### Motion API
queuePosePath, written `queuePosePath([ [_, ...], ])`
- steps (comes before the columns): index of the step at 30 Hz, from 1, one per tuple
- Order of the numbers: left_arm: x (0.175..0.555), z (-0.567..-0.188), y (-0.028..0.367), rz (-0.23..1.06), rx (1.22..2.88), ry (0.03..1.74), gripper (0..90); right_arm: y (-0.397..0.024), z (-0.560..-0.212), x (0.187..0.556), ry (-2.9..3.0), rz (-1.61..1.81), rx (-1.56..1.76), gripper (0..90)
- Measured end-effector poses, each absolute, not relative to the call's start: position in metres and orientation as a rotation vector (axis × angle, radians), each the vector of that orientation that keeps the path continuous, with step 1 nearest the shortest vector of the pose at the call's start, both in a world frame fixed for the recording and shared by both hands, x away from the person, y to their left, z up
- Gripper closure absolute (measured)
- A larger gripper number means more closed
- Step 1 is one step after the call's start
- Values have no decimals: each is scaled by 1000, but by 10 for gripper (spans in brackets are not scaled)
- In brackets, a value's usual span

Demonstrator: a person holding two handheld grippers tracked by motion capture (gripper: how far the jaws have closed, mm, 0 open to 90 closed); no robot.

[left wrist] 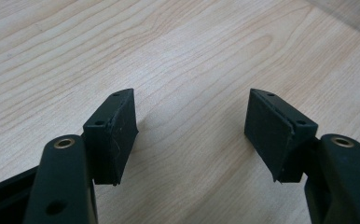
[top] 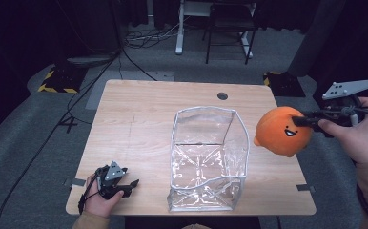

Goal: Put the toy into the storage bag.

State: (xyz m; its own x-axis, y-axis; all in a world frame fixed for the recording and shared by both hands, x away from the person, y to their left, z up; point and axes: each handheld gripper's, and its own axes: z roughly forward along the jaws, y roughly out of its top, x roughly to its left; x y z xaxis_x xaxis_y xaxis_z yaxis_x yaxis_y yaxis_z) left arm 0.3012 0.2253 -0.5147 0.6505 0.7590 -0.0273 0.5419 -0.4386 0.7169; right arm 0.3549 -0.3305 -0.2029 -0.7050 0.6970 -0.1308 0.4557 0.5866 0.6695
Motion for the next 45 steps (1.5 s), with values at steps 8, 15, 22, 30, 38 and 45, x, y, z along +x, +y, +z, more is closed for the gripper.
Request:
queuePosePath([
  [8, 302, -515, 225, 394, 2156, 999, 346, -322, -183, 355, 2450, 862, 883, 764],
  [15, 303, -515, 225, 393, 2154, 1001, 346, -307, -169, 357, 2469, 871, 804, 765],
  [22, 304, -515, 226, 385, 2155, 993, 347, -287, -161, 364, 2490, 874, 747, 765],
  [30, 305, -515, 227, 387, 2154, 995, 356, -262, -157, 378, 2524, 892, 681, 765],
  [38, 305, -515, 227, 388, 2154, 995, 356, -232, -159, 389, 2554, 927, 616, 764],
  [45, 305, -515, 227, 388, 2152, 997, 356, -207, -169, 398, 2571, 960, 585, 762],
])
